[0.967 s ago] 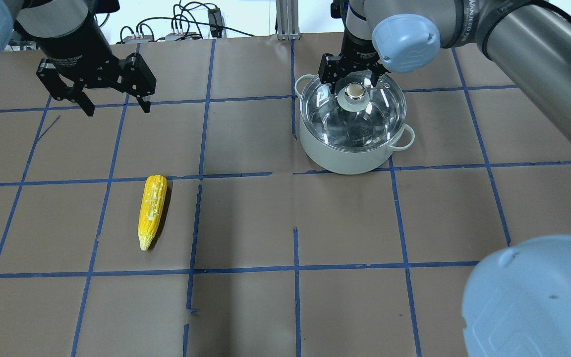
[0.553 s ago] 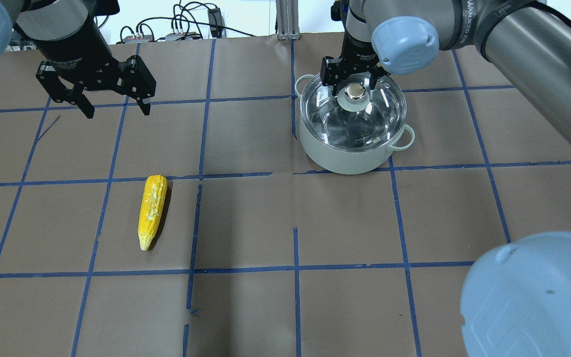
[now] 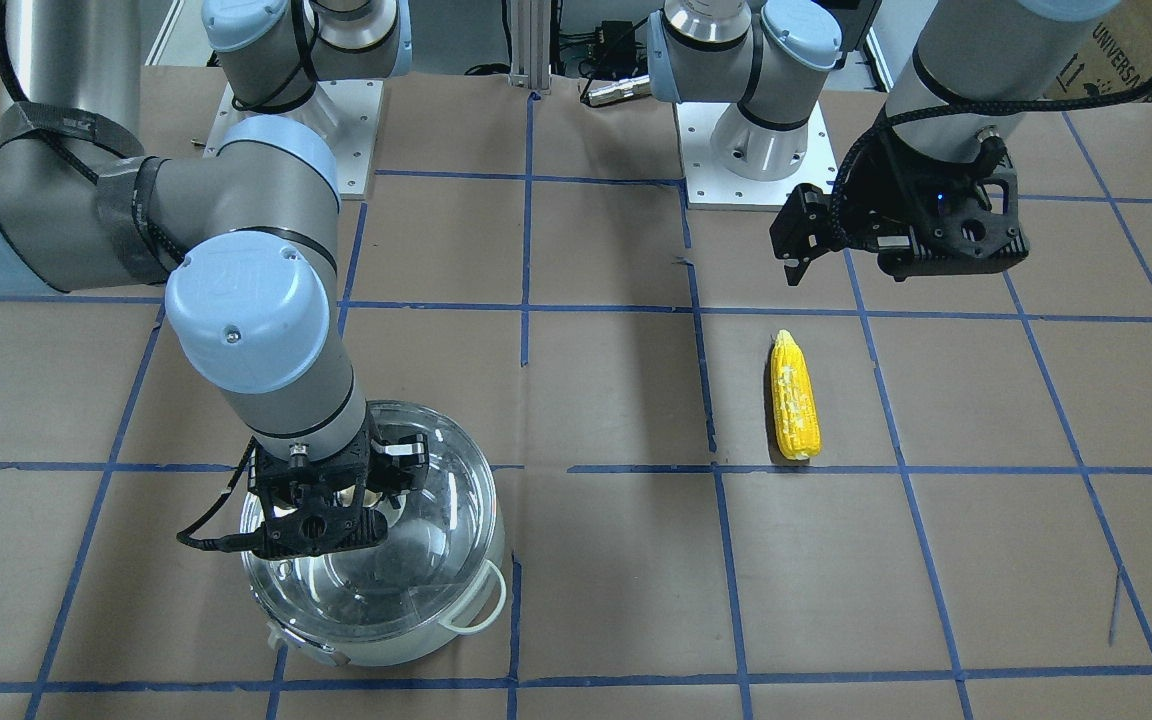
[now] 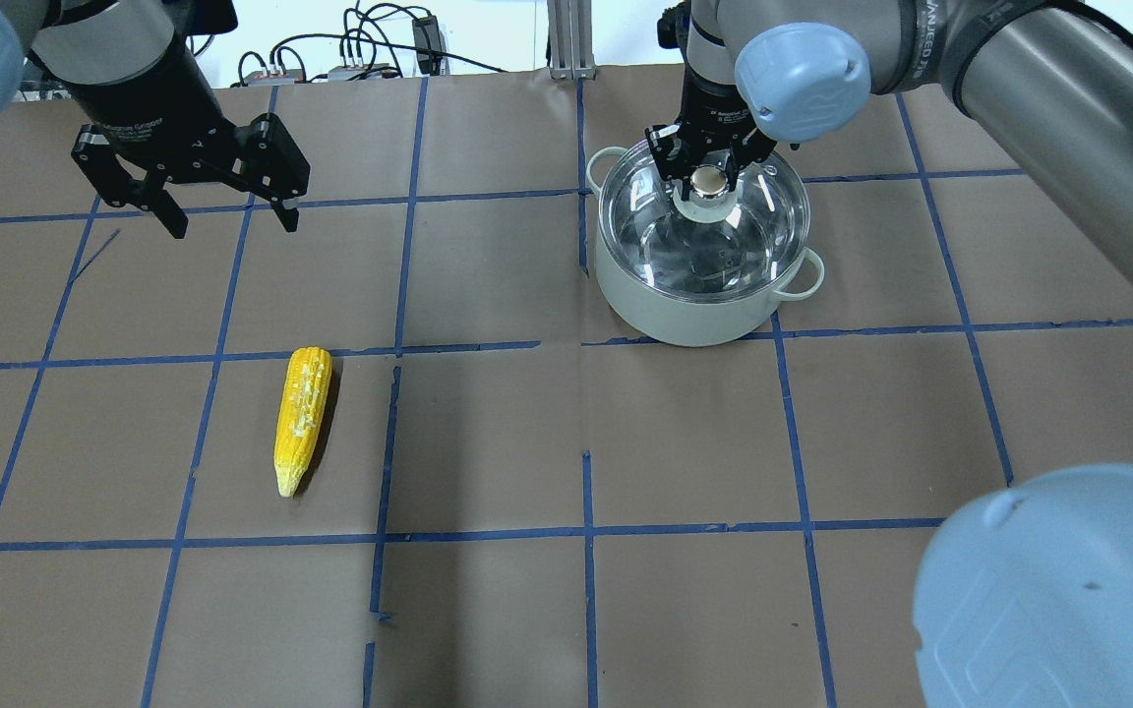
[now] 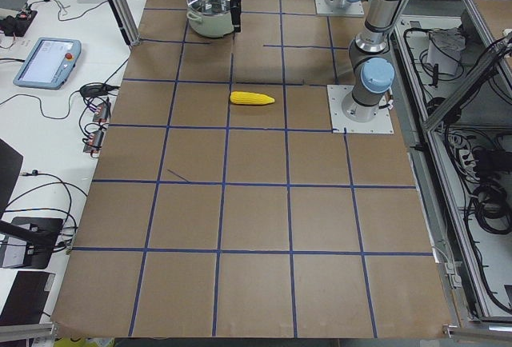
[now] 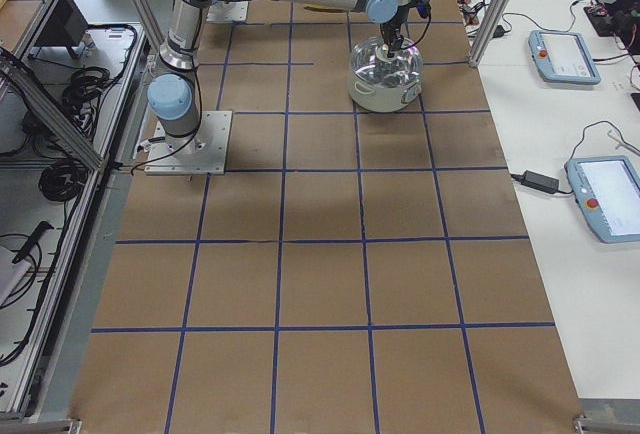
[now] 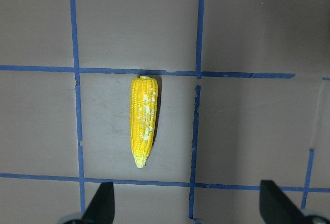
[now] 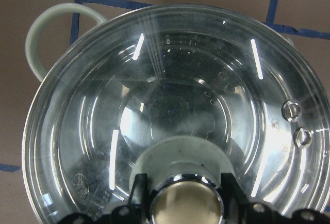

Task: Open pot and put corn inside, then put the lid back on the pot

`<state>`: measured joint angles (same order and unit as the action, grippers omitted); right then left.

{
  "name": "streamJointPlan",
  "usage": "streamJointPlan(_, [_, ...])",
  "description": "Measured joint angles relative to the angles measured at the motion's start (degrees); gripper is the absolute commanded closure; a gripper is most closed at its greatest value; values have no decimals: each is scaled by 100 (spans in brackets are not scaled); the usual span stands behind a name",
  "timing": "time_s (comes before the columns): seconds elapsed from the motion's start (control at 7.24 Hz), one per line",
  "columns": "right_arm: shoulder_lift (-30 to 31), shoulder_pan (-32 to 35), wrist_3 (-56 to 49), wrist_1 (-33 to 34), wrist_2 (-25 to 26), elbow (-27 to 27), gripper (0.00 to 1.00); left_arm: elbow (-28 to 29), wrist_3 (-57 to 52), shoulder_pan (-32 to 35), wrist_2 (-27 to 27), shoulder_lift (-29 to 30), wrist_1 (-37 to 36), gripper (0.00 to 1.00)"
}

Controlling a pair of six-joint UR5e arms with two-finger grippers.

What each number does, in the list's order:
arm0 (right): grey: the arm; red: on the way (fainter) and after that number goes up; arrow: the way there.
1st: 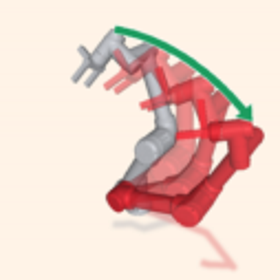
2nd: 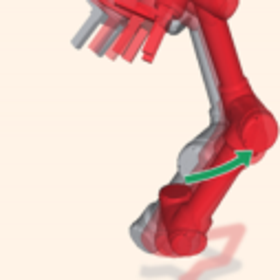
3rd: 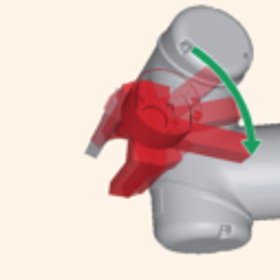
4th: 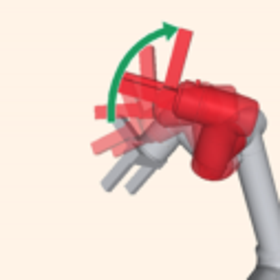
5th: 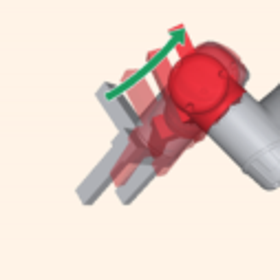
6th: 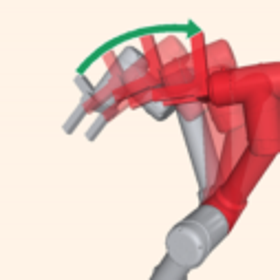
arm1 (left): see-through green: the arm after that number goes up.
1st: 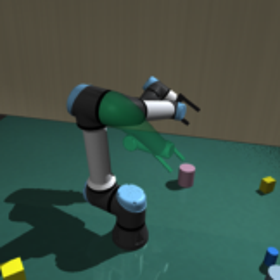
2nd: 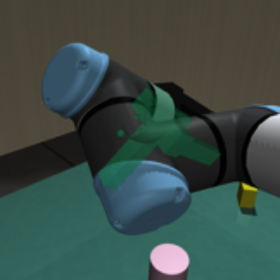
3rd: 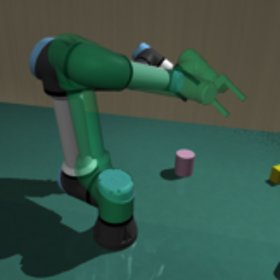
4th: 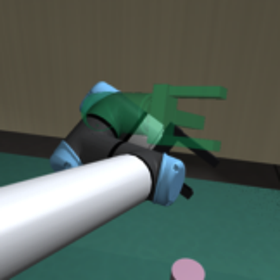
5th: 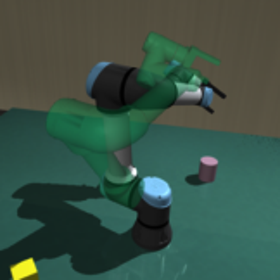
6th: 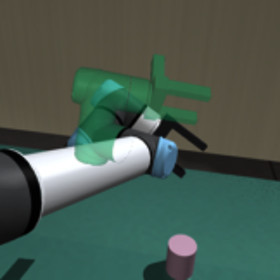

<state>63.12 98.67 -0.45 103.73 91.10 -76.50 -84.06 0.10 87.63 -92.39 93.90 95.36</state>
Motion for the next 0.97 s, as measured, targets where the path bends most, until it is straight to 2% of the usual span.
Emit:
streamJointPlan(0.28, [44, -19, -21, -271, 26, 148, 72, 28, -16, -1, -17, 14, 0, 0])
streamJointPlan(0.55, [171, -47, -41, -1021, 15, 707, 73, 64, -69, -17, -38, 18, -12, 0])
streamJointPlan(0.83, [582, -132, -161, -1842, -15, 1083, 73, -179, -655, -206, -36, 131, -103, 0])
streamJointPlan(0.97, [914, -214, -352, -2117, -14, 1097, 74, -497, -991, -404, -20, 257, -403, 0])
